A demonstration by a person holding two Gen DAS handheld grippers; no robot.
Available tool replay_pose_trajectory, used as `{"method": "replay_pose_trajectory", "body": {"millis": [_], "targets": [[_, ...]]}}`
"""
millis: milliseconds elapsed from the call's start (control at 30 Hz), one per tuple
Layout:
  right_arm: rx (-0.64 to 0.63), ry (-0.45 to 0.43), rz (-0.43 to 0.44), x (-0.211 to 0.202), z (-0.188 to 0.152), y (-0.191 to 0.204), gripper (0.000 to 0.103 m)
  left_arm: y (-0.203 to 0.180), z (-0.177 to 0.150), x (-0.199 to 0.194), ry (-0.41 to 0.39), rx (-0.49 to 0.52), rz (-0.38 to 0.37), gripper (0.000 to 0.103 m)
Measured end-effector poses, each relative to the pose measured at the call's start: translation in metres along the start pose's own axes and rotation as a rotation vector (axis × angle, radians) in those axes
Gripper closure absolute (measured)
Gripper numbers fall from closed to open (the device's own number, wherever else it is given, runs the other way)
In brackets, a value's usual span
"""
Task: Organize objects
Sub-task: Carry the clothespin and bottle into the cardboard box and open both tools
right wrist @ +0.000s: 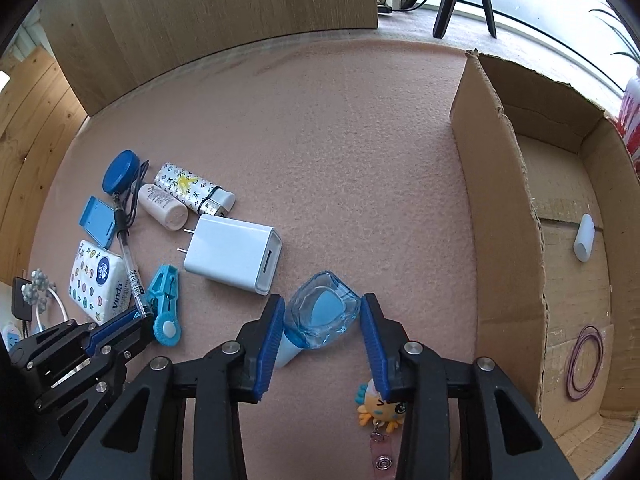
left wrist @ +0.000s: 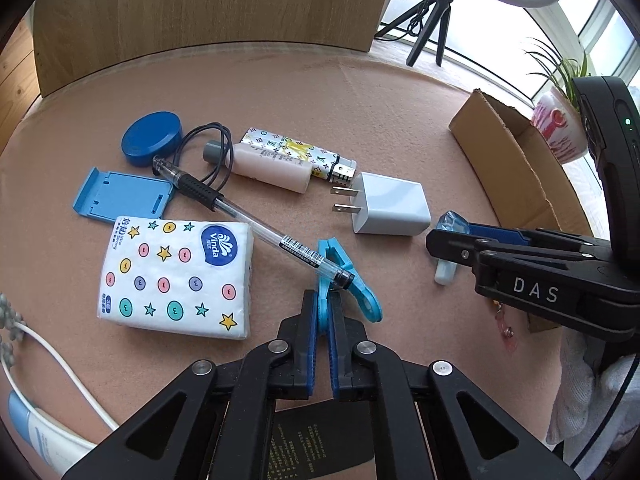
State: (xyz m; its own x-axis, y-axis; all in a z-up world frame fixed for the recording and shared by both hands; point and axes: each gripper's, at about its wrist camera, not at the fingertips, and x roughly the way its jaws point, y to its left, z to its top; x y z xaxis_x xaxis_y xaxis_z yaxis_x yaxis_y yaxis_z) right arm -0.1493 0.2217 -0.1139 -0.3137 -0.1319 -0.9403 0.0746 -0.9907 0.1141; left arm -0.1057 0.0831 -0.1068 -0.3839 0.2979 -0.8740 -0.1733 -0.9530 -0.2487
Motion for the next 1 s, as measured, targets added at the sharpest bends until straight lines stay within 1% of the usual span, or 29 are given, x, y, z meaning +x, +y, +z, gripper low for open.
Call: {"method": "replay_pose_trajectory", "body": {"millis": [100, 300, 533, 633, 833, 1000], "targets": [[-0.015, 0.000, 0.015, -0.001, -0.002, -0.002, 0.068, -0.005, -0.008, -0.003, 0.009, 0.002, -0.016, 0.099], [-0.033, 0.010, 0.115, -0.007, -0.018, -0.002, 0.068, -0.016, -0.022, -0.005, 0.017, 0.011, -0.033, 0.099], [-0.093, 0.004, 0.150, -0.016, -0.041, 0.007, 0.068, -0.017, -0.029, -0.007, 0.015, -0.026, -0.046, 0.099], [-0.072, 0.012, 0.186, -0.022, -0.049, 0.008, 0.068, -0.018, -0.031, -0.013, 0.005, -0.036, -0.043, 0.099], [-0.055, -0.032, 0.208, -0.044, -0.055, -0.002, 0.068, -0.021, -0.026, -0.028, -0.023, -0.046, -0.041, 0.099], [-0.057, -0.080, 0.214, -0.066, -0.054, -0.009, 0.068, -0.032, -0.019, -0.039, -0.046, -0.027, -0.047, 0.099]]}}
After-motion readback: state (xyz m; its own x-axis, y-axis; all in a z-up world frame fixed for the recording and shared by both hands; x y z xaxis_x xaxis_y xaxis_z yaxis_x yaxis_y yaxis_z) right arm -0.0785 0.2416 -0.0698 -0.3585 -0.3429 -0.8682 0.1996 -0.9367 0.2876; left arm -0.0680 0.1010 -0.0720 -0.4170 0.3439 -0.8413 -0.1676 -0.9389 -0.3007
